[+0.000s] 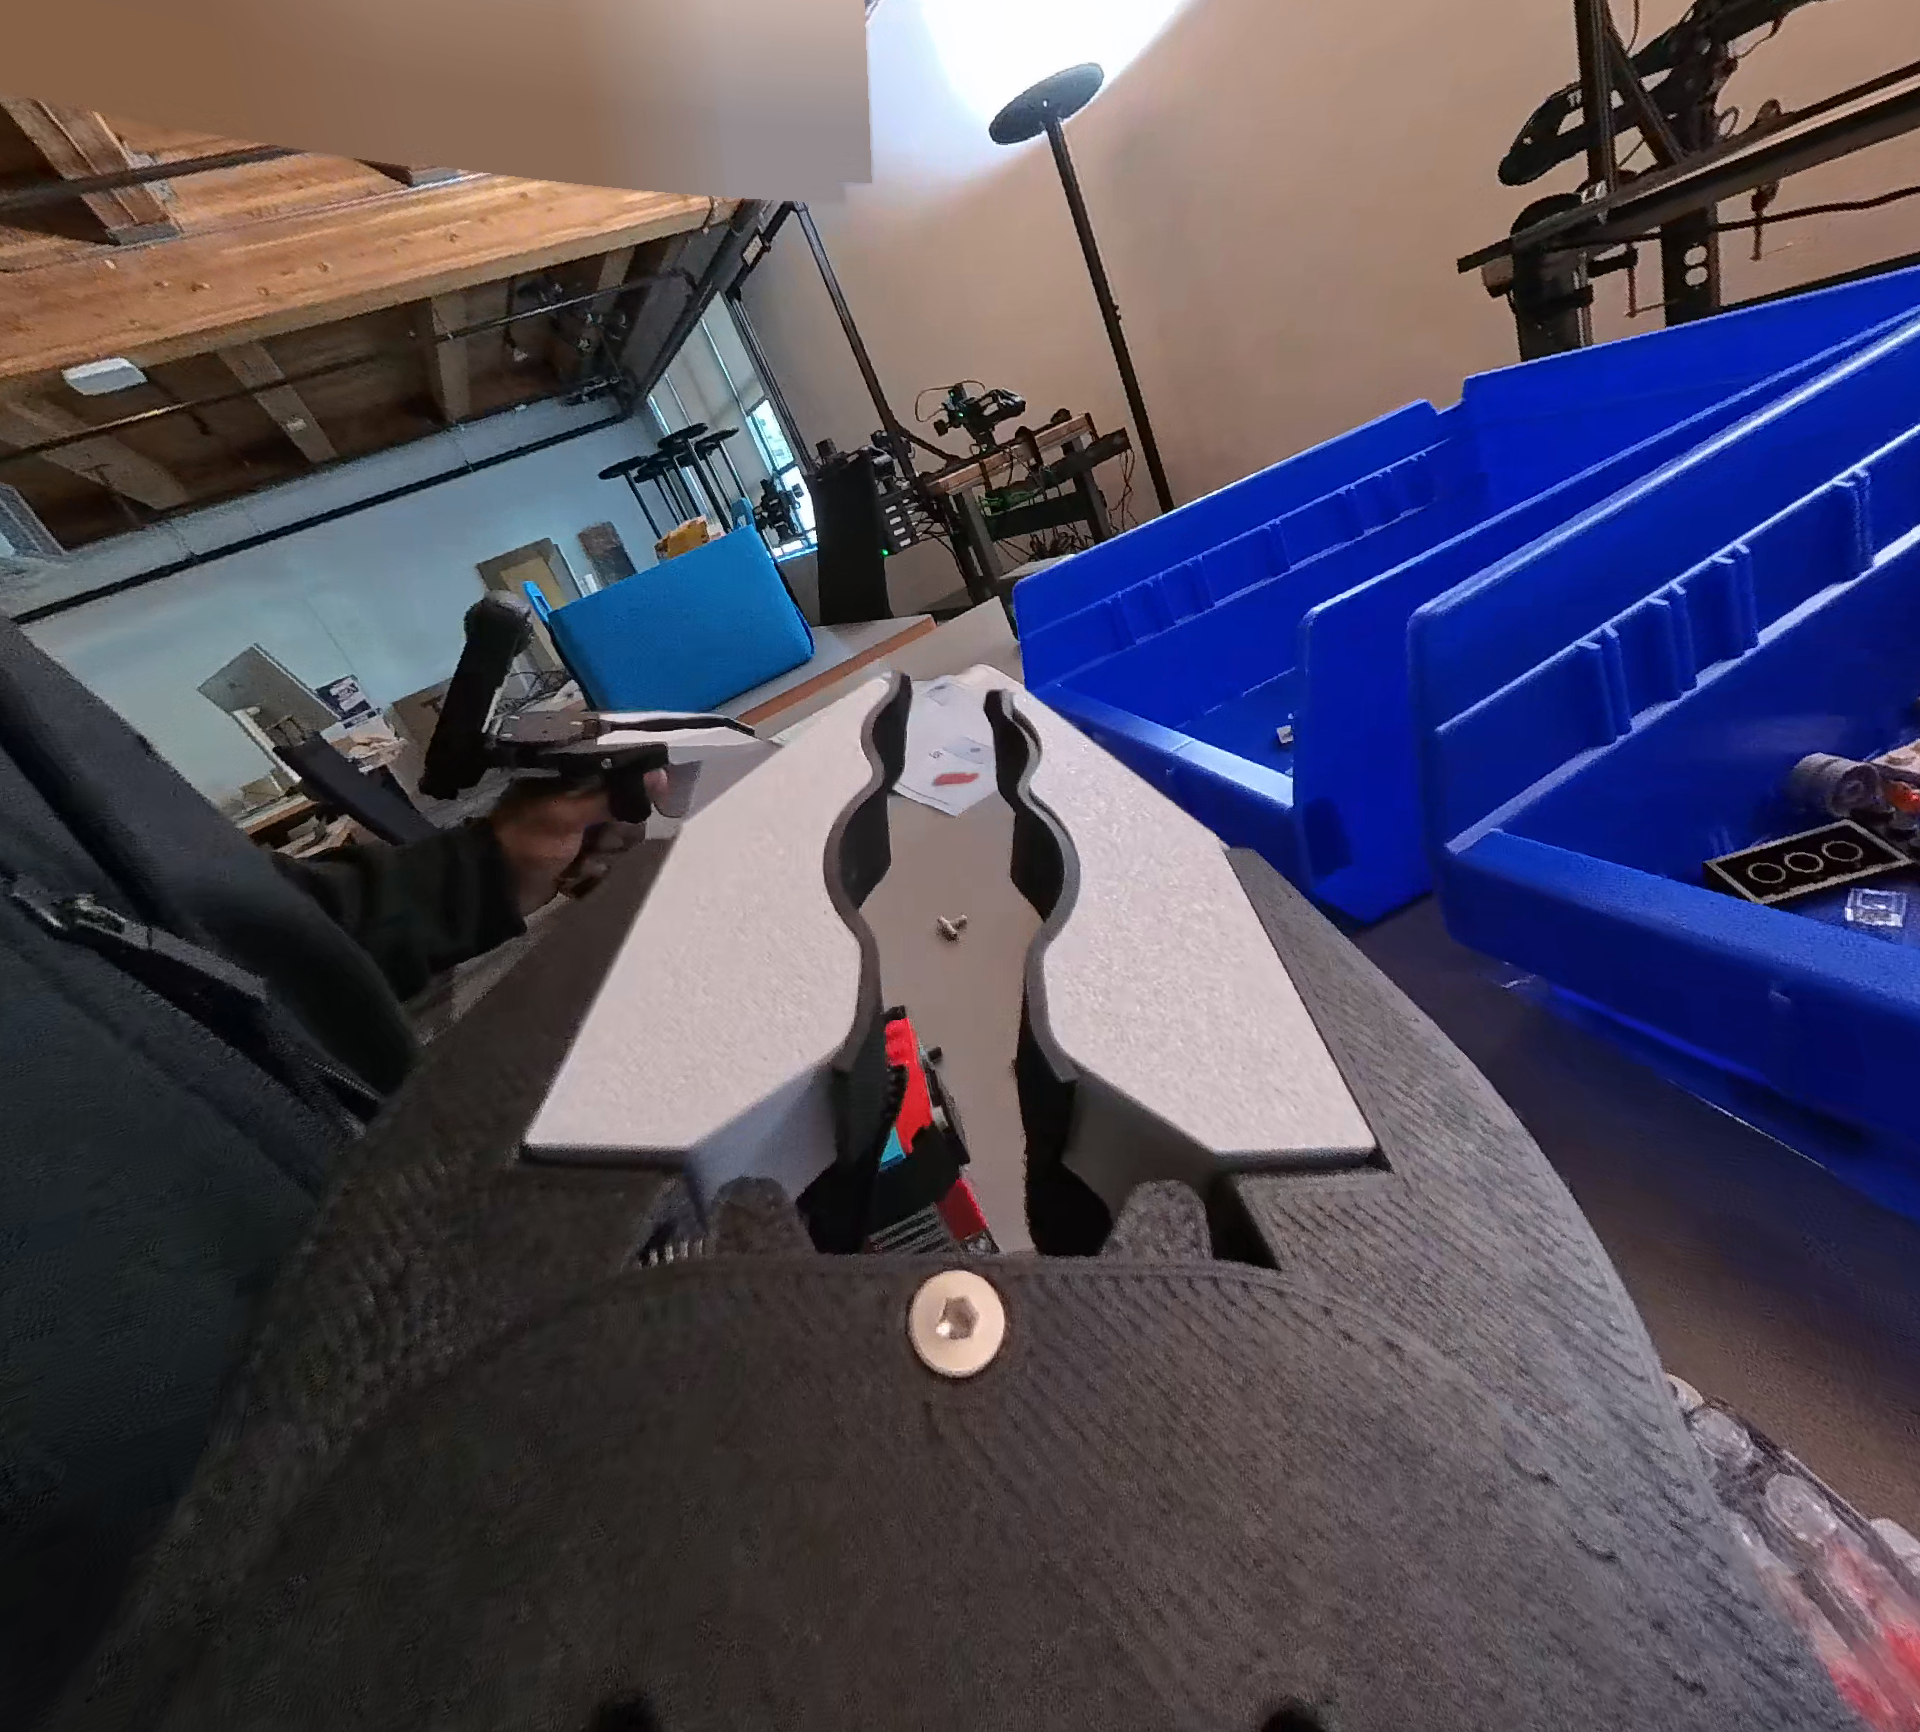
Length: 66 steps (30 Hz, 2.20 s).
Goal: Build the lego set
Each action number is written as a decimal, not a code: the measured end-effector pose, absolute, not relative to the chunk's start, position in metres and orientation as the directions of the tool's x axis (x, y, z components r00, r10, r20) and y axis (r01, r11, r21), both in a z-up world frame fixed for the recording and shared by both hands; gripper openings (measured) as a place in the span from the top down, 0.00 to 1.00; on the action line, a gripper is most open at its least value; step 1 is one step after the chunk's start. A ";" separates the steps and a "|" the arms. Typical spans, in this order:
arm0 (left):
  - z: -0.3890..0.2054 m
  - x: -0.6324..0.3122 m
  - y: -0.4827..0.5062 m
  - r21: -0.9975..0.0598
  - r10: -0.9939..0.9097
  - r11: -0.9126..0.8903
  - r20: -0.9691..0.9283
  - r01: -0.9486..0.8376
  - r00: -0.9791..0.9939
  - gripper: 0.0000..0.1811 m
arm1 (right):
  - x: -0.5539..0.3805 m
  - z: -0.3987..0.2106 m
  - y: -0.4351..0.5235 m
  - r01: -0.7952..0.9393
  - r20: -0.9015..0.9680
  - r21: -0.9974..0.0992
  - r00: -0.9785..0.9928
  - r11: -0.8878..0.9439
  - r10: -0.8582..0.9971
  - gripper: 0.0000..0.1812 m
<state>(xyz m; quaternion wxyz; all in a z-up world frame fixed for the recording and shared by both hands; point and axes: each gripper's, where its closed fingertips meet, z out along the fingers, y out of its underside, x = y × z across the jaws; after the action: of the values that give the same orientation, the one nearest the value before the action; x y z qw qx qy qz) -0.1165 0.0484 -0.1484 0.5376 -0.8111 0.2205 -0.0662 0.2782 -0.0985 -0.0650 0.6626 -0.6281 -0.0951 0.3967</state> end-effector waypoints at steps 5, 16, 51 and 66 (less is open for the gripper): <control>-0.147 -0.120 0.049 -0.913 -0.452 -0.370 0.018 -0.169 0.892 0.81 | 0.275 -0.070 -0.094 -0.383 -0.373 -0.915 0.681 -0.128 0.630 0.91; -0.147 -0.120 0.049 -0.911 -0.473 -0.398 0.100 -0.112 0.875 0.81 | 0.270 -0.077 -0.087 -0.355 -0.377 -0.920 0.696 -0.164 0.611 0.92; -0.148 -0.119 0.050 -0.907 -0.463 -0.404 0.091 -0.119 0.882 0.81 | 0.268 -0.089 -0.077 -0.321 -0.396 -0.918 0.721 -0.232 0.568 0.93; -0.122 -0.136 0.047 -0.909 -0.493 -0.373 0.363 0.186 0.791 0.82 | 0.269 -0.098 -0.071 -0.289 -0.388 -0.920 0.763 -0.264 0.517 0.96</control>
<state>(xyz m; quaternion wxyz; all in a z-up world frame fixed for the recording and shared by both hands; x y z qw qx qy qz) -0.1360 0.0469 -0.1221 0.5510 -0.7693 0.0998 -0.3077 0.2690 -0.0710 -0.0975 0.6014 -0.7209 -0.0790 0.3351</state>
